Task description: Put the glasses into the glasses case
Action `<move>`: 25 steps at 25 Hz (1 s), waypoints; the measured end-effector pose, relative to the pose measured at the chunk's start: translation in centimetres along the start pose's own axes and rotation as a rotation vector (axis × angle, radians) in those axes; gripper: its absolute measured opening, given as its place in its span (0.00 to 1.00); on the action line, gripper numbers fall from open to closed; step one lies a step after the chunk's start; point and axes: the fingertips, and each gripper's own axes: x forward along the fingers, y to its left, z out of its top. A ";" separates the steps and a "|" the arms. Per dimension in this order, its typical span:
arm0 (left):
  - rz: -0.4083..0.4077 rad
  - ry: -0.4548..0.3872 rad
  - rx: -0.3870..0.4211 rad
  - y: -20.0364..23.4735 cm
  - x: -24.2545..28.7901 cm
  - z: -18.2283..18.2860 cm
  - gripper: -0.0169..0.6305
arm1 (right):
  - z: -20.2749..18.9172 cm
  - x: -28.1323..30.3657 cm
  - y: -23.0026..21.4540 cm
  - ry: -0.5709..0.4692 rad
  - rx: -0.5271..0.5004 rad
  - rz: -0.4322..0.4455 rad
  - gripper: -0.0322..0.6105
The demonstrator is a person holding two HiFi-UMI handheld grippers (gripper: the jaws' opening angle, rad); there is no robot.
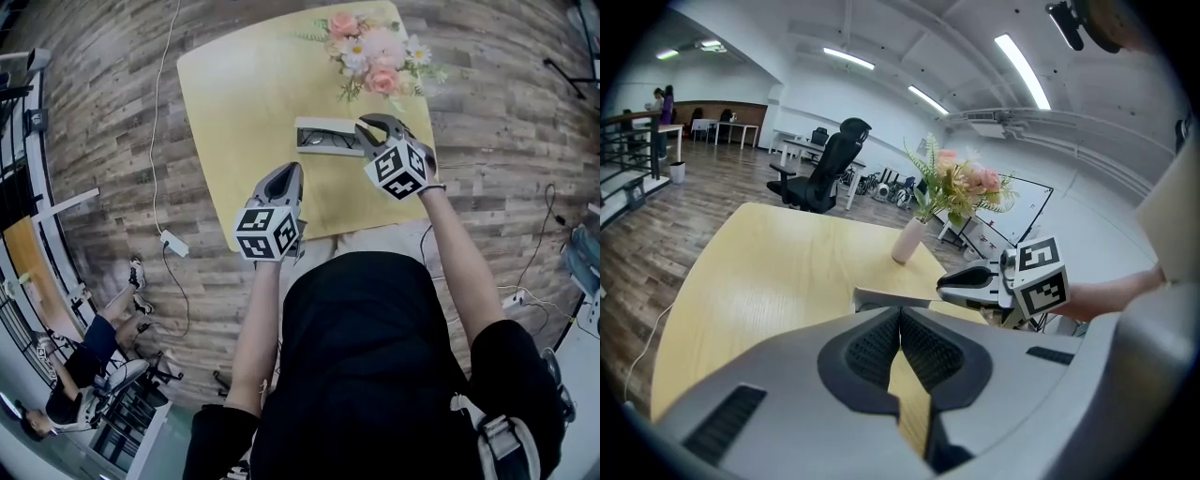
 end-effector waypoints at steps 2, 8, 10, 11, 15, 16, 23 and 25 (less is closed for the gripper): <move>0.000 0.002 0.001 0.0 0.0 -0.1 0.06 | -0.2 0.1 0.6 0.004 -0.002 0.016 0.16; 0.010 0.013 -0.006 0.2 0.3 -0.4 0.06 | -0.8 0.8 1.7 0.017 -0.013 0.049 0.18; 0.015 0.019 -0.008 0.3 0.4 -0.5 0.06 | -1.1 1.1 1.9 0.024 -0.023 0.066 0.19; 0.019 0.020 -0.010 0.2 0.5 -0.6 0.06 | -1.2 1.2 2.0 0.026 -0.029 0.073 0.20; 0.034 0.018 -0.025 0.1 1.0 -0.5 0.06 | -1.4 1.3 2.1 0.020 -0.042 0.100 0.20; 0.040 0.018 -0.029 0.0 1.2 -0.5 0.06 | -1.4 1.3 2.2 0.017 -0.049 0.109 0.20; 0.078 0.003 -0.056 -0.4 3.7 0.4 0.06 | -1.7 1.4 1.5 -0.028 -0.096 0.173 0.20; 0.088 -0.005 -0.062 -0.3 4.2 0.6 0.06 | -1.6 1.5 1.4 -0.041 -0.119 0.181 0.19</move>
